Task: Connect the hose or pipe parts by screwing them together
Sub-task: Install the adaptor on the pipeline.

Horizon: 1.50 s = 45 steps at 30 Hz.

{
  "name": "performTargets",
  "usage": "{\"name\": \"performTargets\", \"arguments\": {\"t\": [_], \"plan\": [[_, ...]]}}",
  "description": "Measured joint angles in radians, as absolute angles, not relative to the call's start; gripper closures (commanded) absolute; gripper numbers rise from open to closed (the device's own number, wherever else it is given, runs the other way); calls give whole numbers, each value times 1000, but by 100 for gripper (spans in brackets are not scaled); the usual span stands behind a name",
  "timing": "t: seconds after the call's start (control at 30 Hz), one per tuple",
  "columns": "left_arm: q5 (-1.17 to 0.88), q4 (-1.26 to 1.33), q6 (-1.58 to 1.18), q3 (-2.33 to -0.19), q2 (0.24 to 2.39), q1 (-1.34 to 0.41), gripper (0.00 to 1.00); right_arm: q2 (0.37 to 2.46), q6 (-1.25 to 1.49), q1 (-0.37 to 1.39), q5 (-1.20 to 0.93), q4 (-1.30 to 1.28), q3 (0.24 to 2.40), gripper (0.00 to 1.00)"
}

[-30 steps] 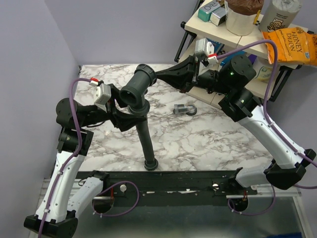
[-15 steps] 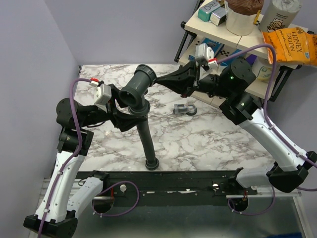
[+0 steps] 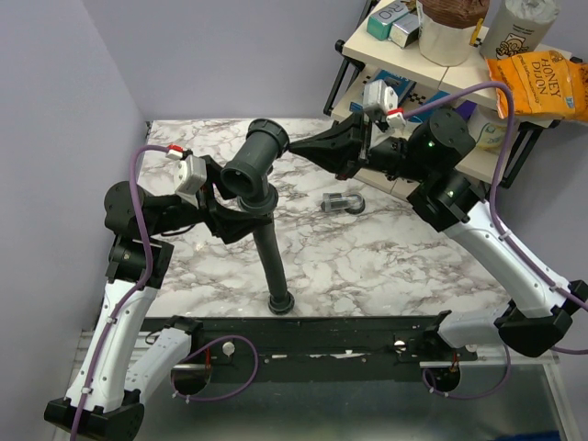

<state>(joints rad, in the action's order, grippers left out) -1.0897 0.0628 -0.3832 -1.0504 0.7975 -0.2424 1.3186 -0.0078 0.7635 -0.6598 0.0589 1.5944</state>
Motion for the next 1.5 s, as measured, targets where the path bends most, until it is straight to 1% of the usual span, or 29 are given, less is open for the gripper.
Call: {"name": "performTargets", "arguments": {"t": [0.17, 0.2, 0.23, 0.3, 0.37, 0.43, 0.53, 0.6, 0.63, 0.8, 1.03, 1.5], "plan": [[-1092, 62, -383, -1050, 797, -242, 100, 1339, -27, 752, -669, 56, 1617, 99], [-1093, 62, -383, -1050, 797, -243, 100, 1339, -29, 745, -688, 52, 1617, 97], [-1093, 62, -382, -1050, 797, -243, 100, 1339, -34, 737, -709, 47, 1618, 90], [-1094, 61, -382, -1050, 796, -243, 100, 1340, -43, 722, -762, 30, 1625, 84], [-1094, 60, -382, -1050, 796, -243, 100, 1341, -54, 713, -814, 4, 1637, 71], [-1095, 60, -382, -1050, 795, -243, 100, 1341, -62, 695, -857, -9, 1643, 49], [-1095, 59, -382, -1050, 795, -243, 100, 1343, -70, 678, -907, -22, 1650, 37], [-1095, 59, -382, -1050, 795, -243, 100, 1358, -69, 666, -946, -32, 1674, 35], [-1095, 59, -382, -1050, 795, -243, 100, 1370, -67, 661, -965, -32, 1692, 32], [-1096, 59, -382, -1050, 795, -244, 100, 1434, -41, 648, -1021, -30, 1765, 31], [-1097, 59, -382, -1050, 795, -244, 100, 1498, 47, 646, -1114, 15, 1800, 40], [-1097, 59, -381, -1050, 792, -244, 100, 1511, 152, 646, -1177, 125, 1800, 50]]}}
